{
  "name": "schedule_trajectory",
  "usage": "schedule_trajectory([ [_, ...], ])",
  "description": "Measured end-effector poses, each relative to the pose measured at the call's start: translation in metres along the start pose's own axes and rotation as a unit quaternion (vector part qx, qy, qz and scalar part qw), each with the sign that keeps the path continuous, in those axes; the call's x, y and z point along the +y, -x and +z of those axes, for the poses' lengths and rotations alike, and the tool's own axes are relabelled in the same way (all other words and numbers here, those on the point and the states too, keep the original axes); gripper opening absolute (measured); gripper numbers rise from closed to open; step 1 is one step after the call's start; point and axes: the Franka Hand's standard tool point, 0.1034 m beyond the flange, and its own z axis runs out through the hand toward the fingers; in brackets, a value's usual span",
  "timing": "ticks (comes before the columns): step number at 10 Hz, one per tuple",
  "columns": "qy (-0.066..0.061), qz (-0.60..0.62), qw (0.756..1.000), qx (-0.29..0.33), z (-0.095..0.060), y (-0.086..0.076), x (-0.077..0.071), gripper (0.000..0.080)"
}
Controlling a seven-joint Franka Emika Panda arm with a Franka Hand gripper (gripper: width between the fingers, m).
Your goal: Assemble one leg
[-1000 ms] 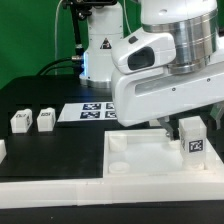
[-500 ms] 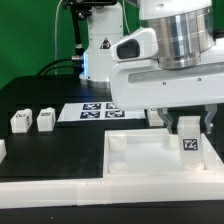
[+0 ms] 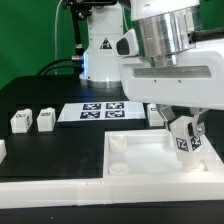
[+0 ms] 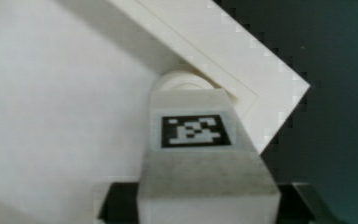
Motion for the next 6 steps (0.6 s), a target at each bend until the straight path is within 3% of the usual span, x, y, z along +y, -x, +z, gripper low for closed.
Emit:
schedule_trajectory([
  [3,0.009,0.135,0.991,-0.001,0.001,0.011,-0.001,0.0294],
  [5,0.009,0.129,0.992,-0.001,0.002,0.015,-0.003,0.0294],
  [6,0.009,0.127,0.992,-0.001,0.003,0.015,-0.002,0.0346],
])
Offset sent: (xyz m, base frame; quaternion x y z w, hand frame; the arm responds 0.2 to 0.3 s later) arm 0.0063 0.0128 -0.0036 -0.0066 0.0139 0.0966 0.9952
